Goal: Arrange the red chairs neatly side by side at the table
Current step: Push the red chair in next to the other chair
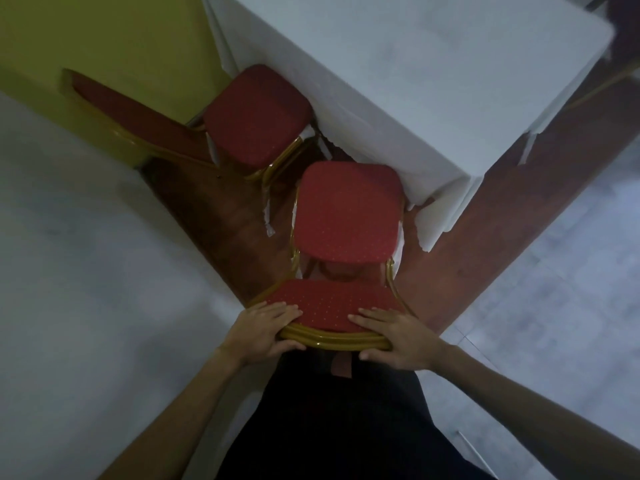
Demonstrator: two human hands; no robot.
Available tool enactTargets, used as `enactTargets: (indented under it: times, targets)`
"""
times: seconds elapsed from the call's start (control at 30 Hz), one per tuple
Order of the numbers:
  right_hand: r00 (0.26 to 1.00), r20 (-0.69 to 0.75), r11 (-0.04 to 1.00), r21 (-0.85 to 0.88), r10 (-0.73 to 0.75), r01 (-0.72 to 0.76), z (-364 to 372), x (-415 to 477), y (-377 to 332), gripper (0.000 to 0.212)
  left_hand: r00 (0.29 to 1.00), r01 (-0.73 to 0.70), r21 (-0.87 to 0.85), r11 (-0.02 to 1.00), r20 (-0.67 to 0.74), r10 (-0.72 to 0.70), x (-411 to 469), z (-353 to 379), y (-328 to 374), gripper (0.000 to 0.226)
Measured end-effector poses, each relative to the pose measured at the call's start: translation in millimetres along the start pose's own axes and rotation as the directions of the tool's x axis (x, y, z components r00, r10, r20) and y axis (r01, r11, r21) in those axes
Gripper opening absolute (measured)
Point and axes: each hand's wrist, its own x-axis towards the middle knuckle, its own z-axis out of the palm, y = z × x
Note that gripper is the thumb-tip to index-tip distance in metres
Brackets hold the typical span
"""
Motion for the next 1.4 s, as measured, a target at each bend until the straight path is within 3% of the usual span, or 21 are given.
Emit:
enactTargets:
  times: [0.37, 0.57, 0.73, 0.83, 0.93, 1.17, 1.4]
  targets:
    - [0.967, -0.131, 0.966, 0.172, 0.217, -0.193, 35, 73, -93, 0.089, 0.962, -0.251, 0.126, 0.96, 0.147, 0.232, 5, -49, -130, 0.087]
    - [0.929, -0.173, 0.925, 0.263, 0.326, -0.275, 44, 141, -144, 0.096, 0.937, -0.231, 0.12, 0.965, 0.294, 0.188, 20, -93, -208, 0.101]
    - [0.874, -0.343, 0.932, 0.236, 0.344, -0.274, 48, 199, -175, 0.095, 0.88, -0.247, 0.162, 0.956, 0.45, 0.151, 33, -133, -262, 0.107]
    - [0.809, -0.508, 0.955, 0.171, 0.297, -0.243, 53, 223, -184, 0.08, 0.887, -0.252, 0.151, 0.956, 0.431, 0.166, 35, -142, -286, 0.105]
    - [0.769, -0.58, 0.961, 0.108, 0.269, -0.254, 49, 236, -187, 0.077, 0.908, -0.245, 0.128, 0.961, 0.379, 0.181, 39, -146, -298, 0.104]
    - [0.795, -0.505, 0.941, 0.137, 0.336, -0.311, 30, 255, -189, 0.079, 0.915, -0.276, 0.112, 0.955, 0.335, 0.225, 55, -159, -316, 0.099]
    - [0.749, -0.56, 0.933, 0.149, 0.353, -0.329, 20, 273, -190, 0.079, 0.91, -0.258, 0.116, 0.959, 0.364, 0.2, 69, -176, -326, 0.101]
